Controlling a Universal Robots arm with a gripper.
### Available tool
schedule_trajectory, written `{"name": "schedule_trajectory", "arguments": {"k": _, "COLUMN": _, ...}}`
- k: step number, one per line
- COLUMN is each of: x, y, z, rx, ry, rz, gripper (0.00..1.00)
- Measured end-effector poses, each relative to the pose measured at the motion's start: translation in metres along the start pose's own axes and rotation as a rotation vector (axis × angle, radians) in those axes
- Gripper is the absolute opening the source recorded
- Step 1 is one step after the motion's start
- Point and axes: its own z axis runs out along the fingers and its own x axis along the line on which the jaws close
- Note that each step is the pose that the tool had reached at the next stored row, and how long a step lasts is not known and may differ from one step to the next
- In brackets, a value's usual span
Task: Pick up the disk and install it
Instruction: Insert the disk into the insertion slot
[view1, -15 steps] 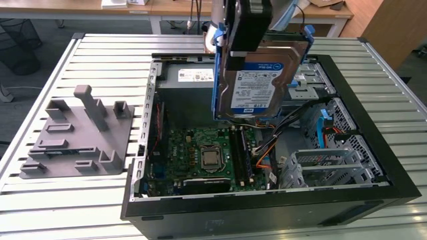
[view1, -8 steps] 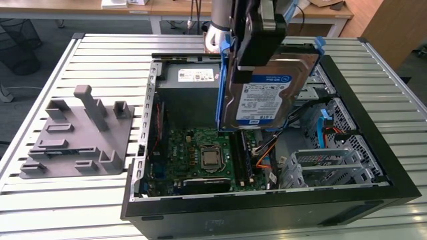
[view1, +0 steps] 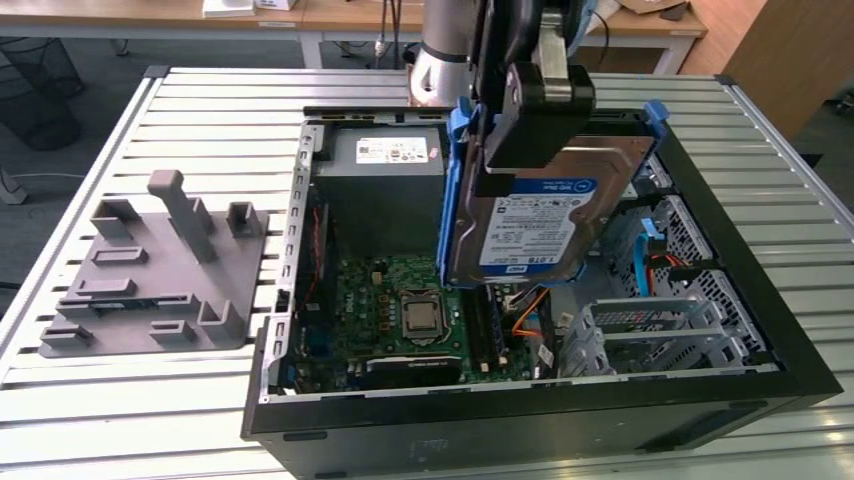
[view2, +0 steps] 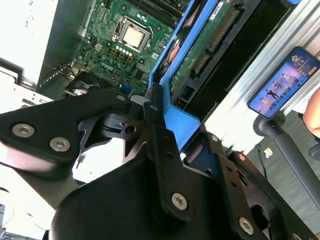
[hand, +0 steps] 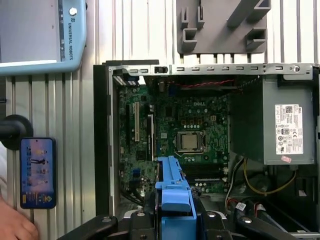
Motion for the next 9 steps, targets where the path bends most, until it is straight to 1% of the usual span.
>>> {"name": "schedule_trajectory", "arguments": {"k": 7, "x": 0.0000, "y": -0.0004, "z": -0.0001, "rx": -0.0001, "ry": 0.0002, "rz": 0.000, "gripper": 0.37}}
{"name": "schedule_trajectory", "arguments": {"k": 9, "x": -0.0001, "y": -0.0021, "z": 0.0000, "rx": -0.0001, "ry": 0.0002, "rz": 0.000, "gripper": 0.37}}
